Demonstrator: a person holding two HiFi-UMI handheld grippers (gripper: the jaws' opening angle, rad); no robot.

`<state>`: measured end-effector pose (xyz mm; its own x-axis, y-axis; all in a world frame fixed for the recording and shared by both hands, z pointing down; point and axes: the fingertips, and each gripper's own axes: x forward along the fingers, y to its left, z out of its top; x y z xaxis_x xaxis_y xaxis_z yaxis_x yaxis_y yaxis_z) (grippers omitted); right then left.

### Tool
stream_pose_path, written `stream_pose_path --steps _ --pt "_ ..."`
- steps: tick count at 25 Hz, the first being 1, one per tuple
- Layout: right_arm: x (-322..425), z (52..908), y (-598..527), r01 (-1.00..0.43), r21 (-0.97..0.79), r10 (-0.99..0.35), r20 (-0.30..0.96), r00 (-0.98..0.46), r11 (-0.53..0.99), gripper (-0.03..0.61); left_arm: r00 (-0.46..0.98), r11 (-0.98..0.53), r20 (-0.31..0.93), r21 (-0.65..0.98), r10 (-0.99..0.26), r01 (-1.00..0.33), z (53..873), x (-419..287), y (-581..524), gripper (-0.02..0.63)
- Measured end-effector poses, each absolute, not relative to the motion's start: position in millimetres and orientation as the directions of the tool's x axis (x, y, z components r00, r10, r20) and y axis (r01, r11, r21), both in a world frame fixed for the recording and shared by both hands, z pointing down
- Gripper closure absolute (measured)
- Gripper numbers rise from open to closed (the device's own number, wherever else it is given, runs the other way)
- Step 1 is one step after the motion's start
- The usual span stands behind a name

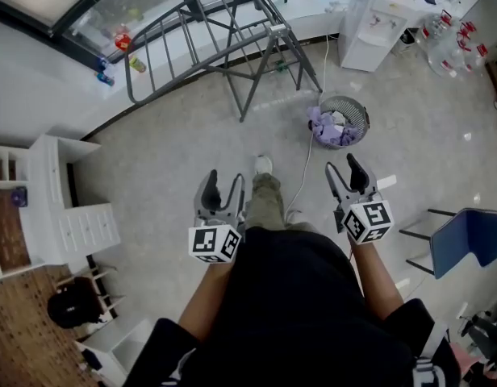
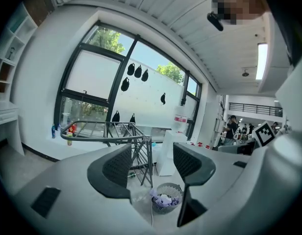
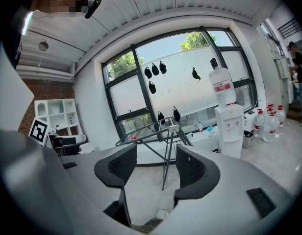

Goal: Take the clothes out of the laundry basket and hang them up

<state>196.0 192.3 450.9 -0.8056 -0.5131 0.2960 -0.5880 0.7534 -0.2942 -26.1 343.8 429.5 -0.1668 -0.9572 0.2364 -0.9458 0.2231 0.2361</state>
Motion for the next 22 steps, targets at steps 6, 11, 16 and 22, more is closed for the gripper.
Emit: stream_pose_path --steps 6,11,16,22 --pt "189.0 460.8 134.0 -0.681 -0.248 -0.580 0.375 -0.723 0.689 0.360 -0.062 0.129 0.230 0.290 -0.971 -0.948 440.9 -49.4 259.8 0.368" --pt "162.6 458.4 72.5 -0.744 -0.211 -0.631 0.416 -0.655 0.633 0.360 -0.002 0.065 0.224 0.275 -0.975 -0.959 444.7 -89.5 199.0 0.364" --pt "128.6 455.8 32.9 -0.770 -0.202 -0.643 0.446 -0.622 0.605 0.360 0.089 -0.021 0.222 0.292 -0.971 -0.956 445.2 -117.3 154.2 0.364" --pt "131.6 477.8 8.0 -0.854 -0.198 -0.694 0.509 -0.509 0.481 0.354 0.201 -0.111 0.243 0.341 -0.949 -0.934 457.4 -130.1 116.2 0.364"
